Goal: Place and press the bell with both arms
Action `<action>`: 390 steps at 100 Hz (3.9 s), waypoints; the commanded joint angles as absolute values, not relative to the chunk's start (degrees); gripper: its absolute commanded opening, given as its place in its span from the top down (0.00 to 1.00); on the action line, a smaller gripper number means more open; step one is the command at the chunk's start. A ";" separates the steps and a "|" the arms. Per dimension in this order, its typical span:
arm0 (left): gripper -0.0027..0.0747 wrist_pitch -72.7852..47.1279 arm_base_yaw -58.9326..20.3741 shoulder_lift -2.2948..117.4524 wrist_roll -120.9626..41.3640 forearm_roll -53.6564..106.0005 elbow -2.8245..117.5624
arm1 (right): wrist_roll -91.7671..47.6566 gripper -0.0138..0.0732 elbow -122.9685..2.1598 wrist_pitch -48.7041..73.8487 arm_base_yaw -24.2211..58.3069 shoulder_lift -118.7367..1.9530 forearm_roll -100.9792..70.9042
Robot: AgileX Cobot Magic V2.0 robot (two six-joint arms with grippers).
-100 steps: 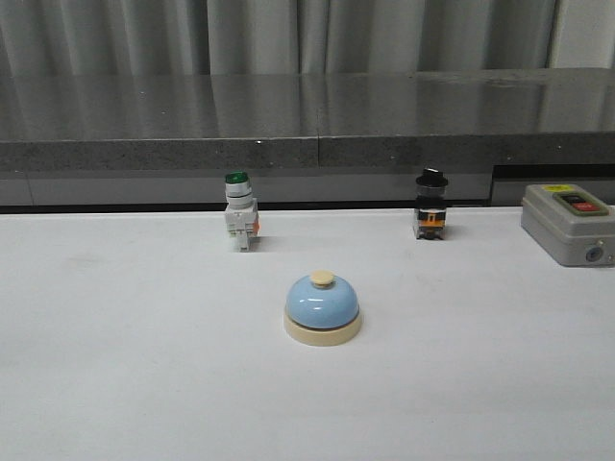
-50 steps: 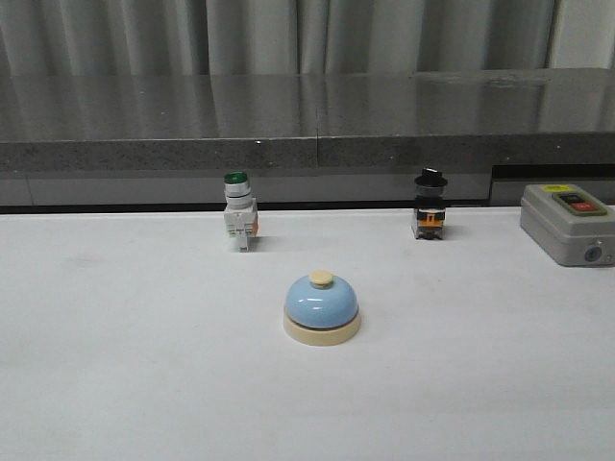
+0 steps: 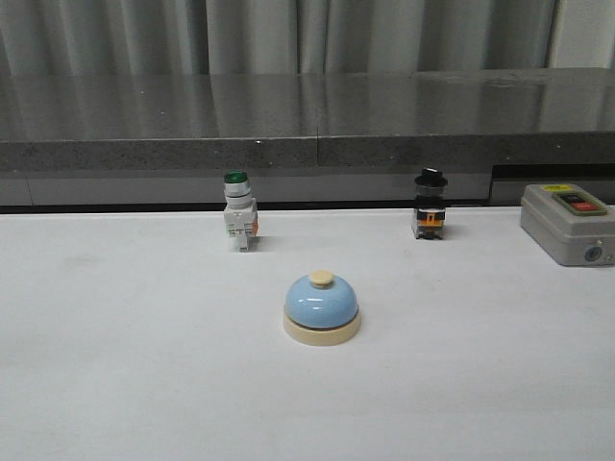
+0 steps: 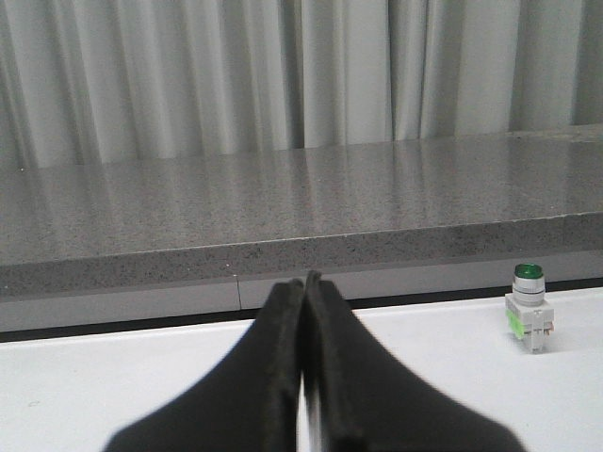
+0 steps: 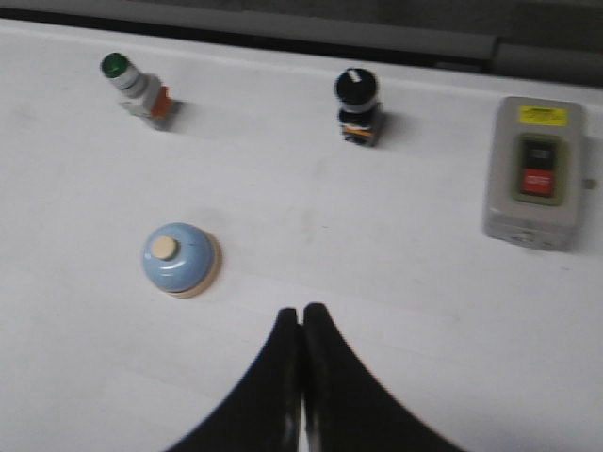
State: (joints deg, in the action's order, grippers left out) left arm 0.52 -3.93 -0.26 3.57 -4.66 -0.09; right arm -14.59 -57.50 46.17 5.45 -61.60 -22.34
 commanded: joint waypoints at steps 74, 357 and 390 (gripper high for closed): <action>0.99 5.11 -3.77 -1.98 4.03 -4.62 -2.45 | -20.14 0.91 -75.60 40.29 25.22 -98.08 -27.98; 0.99 5.11 -3.77 -1.98 4.03 -4.62 -2.45 | -11.26 0.91 -34.78 21.63 5.44 -30.64 -13.37; 0.99 5.11 -3.77 -1.98 4.03 -4.62 -2.45 | -11.26 0.91 -29.96 24.02 5.44 -19.31 -13.37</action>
State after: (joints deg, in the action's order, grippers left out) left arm 0.52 -3.93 -0.26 3.57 -4.66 -0.09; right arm -11.28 -28.68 27.18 5.74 -19.99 -13.16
